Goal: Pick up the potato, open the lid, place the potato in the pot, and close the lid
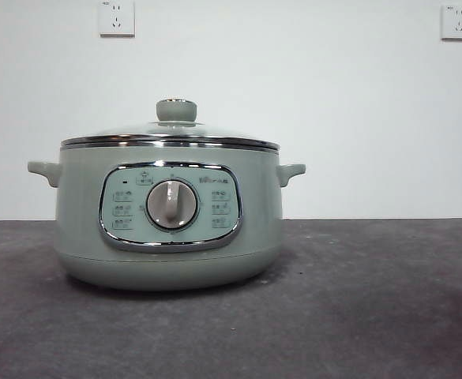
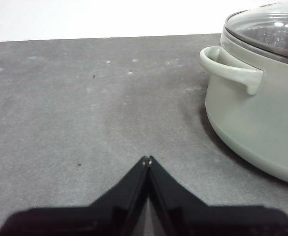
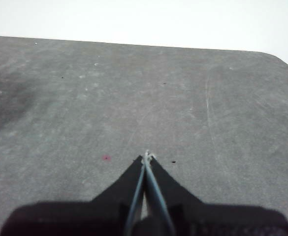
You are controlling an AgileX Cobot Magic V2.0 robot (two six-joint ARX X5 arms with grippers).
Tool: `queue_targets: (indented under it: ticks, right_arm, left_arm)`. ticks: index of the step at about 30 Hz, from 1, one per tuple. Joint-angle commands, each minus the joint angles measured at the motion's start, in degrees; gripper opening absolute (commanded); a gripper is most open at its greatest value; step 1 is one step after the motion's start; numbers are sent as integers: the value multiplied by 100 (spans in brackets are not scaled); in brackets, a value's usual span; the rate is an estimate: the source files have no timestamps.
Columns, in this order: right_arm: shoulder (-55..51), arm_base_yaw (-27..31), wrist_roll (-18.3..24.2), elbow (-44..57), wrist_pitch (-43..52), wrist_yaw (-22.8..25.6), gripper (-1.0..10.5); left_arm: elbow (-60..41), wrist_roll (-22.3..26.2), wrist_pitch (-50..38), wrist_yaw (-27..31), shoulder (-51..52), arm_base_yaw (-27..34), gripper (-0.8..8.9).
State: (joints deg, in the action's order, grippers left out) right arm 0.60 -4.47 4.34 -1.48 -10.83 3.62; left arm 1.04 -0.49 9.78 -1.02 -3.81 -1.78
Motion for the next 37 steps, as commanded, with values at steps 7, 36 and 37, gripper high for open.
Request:
queue_targets:
  ticks: [7,36,37]
  right_arm:
    - [-15,11,20,63,37,-2,0]
    - [-11,452,20,63,35,-2,0]
    - [-11,452,20,63,35,-2,0]
  left_arm:
    - [-59,52,-28,-4,-2,-2,-2]
    - [-59,52,-28,-4,-2,-2,-2]
    - [-59,52,-28,-4,-2,-2,-2]
